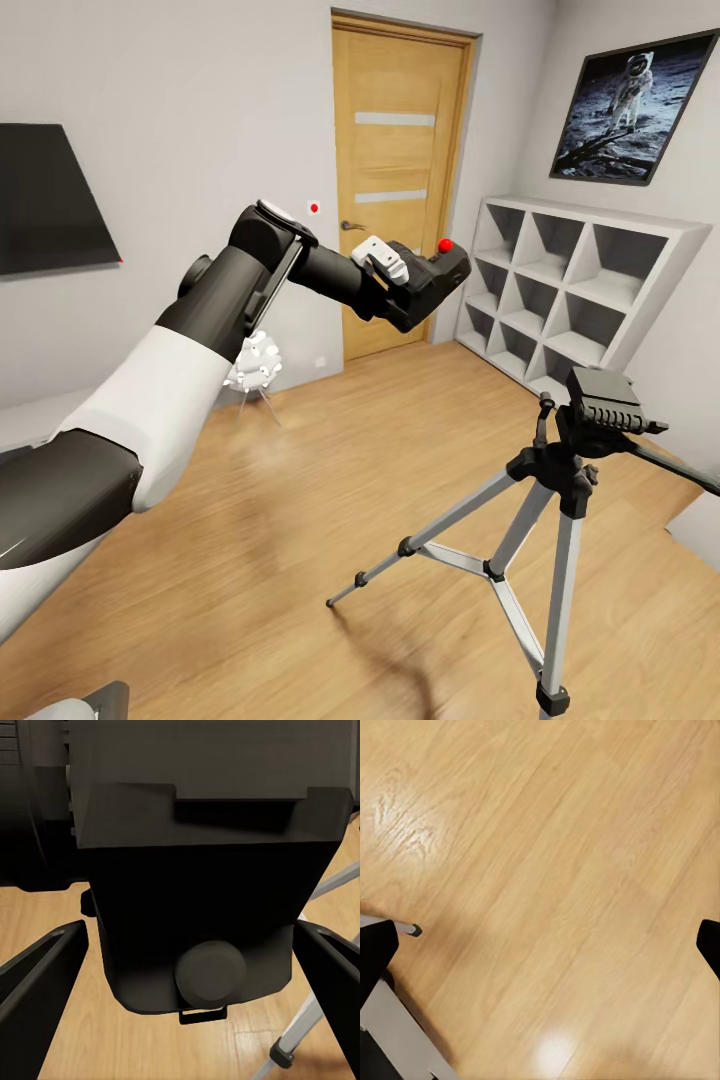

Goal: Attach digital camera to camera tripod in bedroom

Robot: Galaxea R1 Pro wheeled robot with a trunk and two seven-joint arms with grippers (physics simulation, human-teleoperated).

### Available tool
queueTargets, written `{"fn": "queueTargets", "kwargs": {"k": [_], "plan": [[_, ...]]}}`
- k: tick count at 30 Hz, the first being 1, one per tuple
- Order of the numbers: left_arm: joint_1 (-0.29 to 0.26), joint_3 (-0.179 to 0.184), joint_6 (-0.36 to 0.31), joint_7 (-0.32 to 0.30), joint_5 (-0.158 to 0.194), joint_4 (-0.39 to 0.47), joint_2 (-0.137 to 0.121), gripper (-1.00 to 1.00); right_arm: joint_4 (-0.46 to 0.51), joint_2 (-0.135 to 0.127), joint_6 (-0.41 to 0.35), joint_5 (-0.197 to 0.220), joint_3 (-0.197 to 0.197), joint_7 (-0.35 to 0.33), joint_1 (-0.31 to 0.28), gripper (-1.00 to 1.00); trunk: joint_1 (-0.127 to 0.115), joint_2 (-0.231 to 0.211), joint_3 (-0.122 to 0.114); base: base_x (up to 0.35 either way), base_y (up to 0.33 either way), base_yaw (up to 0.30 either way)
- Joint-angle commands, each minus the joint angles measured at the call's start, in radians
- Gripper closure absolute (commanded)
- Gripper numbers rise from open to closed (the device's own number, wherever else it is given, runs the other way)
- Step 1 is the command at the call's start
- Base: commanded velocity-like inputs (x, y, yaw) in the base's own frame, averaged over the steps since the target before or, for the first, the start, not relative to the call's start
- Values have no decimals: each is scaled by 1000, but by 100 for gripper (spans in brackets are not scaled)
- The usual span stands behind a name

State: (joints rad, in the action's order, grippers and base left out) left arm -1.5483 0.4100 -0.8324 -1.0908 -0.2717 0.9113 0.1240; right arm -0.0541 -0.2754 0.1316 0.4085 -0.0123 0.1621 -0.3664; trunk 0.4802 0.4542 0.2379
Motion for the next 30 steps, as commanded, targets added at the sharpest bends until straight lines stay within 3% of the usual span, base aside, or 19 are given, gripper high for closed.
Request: {"fn": "queueTargets", "kwargs": {"k": [1,10,14,18,30], "plan": [[-1,-2,-5,-9,-9,1,0,100,-4,-3,7,5,-2,-7,-2,-100,0,2,2,0,0,0],[-1,-4,-3,-13,-8,4,0,100,-4,-26,7,10,-2,-89,2,-100,0,2,2,0,0,0],[-1,-7,-4,-17,-4,7,0,100,-4,-39,7,26,-2,-159,5,-100,0,2,2,0,0,0],[-1,-17,-5,-19,-1,9,1,100,-4,-44,8,44,-2,-189,6,-100,0,2,2,0,0,0],[-1,-32,-6,-20,2,11,5,100,-3,-45,19,57,-2,-206,6,-100,0,2,-1,0,0,-68]]}}
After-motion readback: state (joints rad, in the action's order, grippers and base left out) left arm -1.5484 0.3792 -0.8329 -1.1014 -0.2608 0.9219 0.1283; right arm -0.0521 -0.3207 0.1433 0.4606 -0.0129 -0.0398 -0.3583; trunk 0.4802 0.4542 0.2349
